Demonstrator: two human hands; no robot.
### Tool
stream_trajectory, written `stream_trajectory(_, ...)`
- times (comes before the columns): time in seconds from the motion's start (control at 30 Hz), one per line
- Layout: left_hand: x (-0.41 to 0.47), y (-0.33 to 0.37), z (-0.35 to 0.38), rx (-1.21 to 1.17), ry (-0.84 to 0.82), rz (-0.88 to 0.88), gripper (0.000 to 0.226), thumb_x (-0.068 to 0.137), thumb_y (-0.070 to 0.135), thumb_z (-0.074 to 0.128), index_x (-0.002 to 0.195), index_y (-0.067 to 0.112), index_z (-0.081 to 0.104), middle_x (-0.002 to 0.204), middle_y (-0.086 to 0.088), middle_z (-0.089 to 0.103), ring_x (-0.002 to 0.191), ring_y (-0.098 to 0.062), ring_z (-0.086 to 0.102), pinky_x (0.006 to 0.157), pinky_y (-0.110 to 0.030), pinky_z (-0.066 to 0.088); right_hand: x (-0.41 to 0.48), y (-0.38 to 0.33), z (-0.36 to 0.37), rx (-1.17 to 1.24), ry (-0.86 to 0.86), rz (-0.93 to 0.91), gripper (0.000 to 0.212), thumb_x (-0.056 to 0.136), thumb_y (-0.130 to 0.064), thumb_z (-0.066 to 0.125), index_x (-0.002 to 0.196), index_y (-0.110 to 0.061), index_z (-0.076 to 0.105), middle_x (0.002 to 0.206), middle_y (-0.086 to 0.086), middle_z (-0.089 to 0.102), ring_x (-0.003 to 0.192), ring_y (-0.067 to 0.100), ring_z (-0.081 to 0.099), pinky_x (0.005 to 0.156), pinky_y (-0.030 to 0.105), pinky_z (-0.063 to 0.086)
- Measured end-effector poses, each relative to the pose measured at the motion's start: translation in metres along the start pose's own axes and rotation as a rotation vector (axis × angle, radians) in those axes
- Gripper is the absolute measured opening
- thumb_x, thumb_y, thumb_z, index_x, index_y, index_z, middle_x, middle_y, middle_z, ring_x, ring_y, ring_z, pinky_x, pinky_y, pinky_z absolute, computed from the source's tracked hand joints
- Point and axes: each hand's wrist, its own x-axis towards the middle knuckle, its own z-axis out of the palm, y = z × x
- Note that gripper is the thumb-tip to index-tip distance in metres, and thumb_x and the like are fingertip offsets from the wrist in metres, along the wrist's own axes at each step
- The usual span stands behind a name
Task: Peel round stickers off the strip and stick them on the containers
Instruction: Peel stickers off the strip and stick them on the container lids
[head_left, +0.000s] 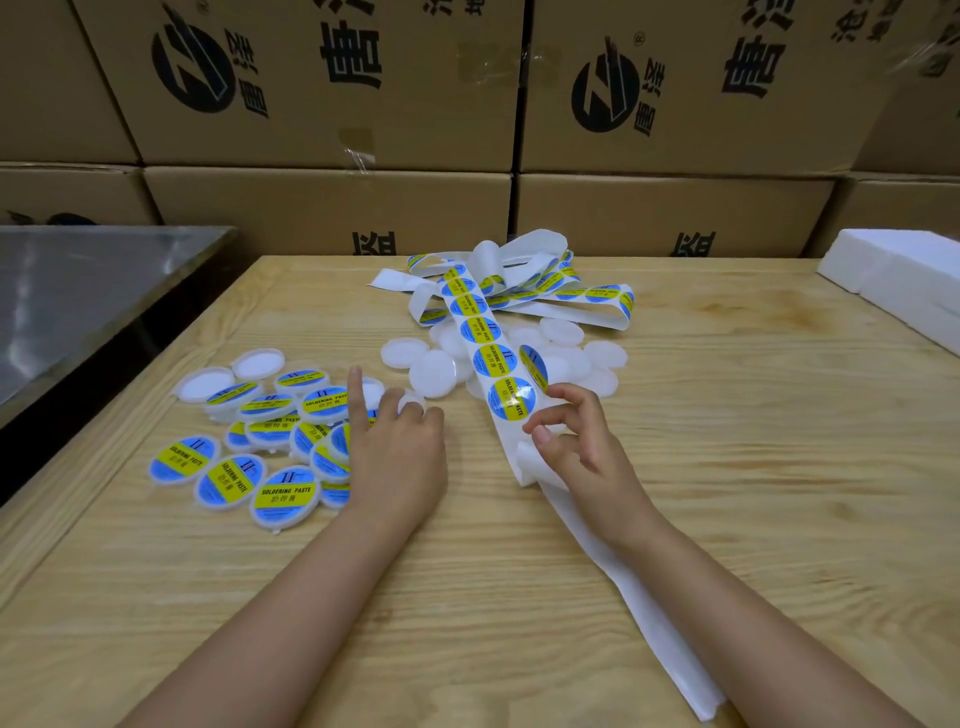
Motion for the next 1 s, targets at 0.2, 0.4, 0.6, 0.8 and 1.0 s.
stream_trajectory(0.2, 0.001, -0.001, -0.002, -0.016, 0.103, -0.020, 0.017, 0.060, 0.001, 0.071, 0.074, 0.010, 0.066, 0.056, -0.004, 0.056, 0.064, -0.028, 0.058, 0.107, -0.056, 0.024, 0.000, -0.001, 0.000, -0.037, -0.005, -0.006, 0.038, 0.083, -0.041, 0.050, 0.118, -0.034, 0.037, 0.098, -0.013, 0.062, 0.093, 0.010, 0.057, 0.086, 0.028, 0.042)
stream_trajectory(0.4, 0.002, 0.001, -0.006, -0.396, 0.235, 0.025, 0.035, 0.076, -0.004, 0.049, 0.106, 0.004, 0.066, 0.077, -0.011, 0.060, 0.073, -0.030, 0.062, 0.100, -0.048, 0.033, 0.000, 0.002, 0.002, -0.035, 0.012, -0.010, 0.050, 0.080, -0.040, 0.060, 0.122, -0.042, 0.035, 0.099, -0.009, 0.062, 0.089, 0.006, 0.055, 0.084, 0.026, 0.043)
stream_trajectory(0.6, 0.000, 0.019, -0.029, -1.510, 0.059, -0.236, 0.043, 0.094, -0.003, 0.043, 0.114, 0.034, 0.050, 0.088, 0.004, 0.051, 0.080, -0.014, 0.059, 0.077, -0.027, 0.052, 0.000, 0.007, 0.005, -0.116, 0.038, -0.053, 0.073, 0.076, -0.035, 0.065, 0.132, -0.051, 0.020, 0.104, -0.017, 0.059, 0.081, 0.010, 0.058, 0.084, 0.043, 0.050)
stream_trajectory(0.8, -0.001, 0.016, -0.029, -2.064, -0.337, -0.477, 0.033, 0.095, -0.004, 0.039, 0.113, 0.018, 0.056, 0.095, -0.012, 0.063, 0.080, -0.017, 0.068, 0.068, -0.029, 0.056, 0.002, 0.011, 0.007, -0.216, 0.018, -0.131, 0.101, 0.069, -0.022, 0.082, 0.136, -0.054, 0.013, 0.117, -0.041, 0.048, 0.085, 0.000, 0.058, 0.077, 0.007, 0.042)
stream_trajectory(1.0, -0.002, 0.015, -0.026, -2.206, -0.476, -0.535, 0.039, 0.093, -0.010, 0.035, 0.109, 0.016, 0.058, 0.099, -0.014, 0.066, 0.088, -0.023, 0.069, 0.075, -0.034, 0.058, 0.003, 0.008, 0.009, -0.271, 0.067, -0.122, 0.105, 0.067, -0.030, 0.082, 0.134, -0.063, 0.008, 0.116, -0.048, 0.046, 0.082, 0.001, 0.059, 0.075, 0.010, 0.045)
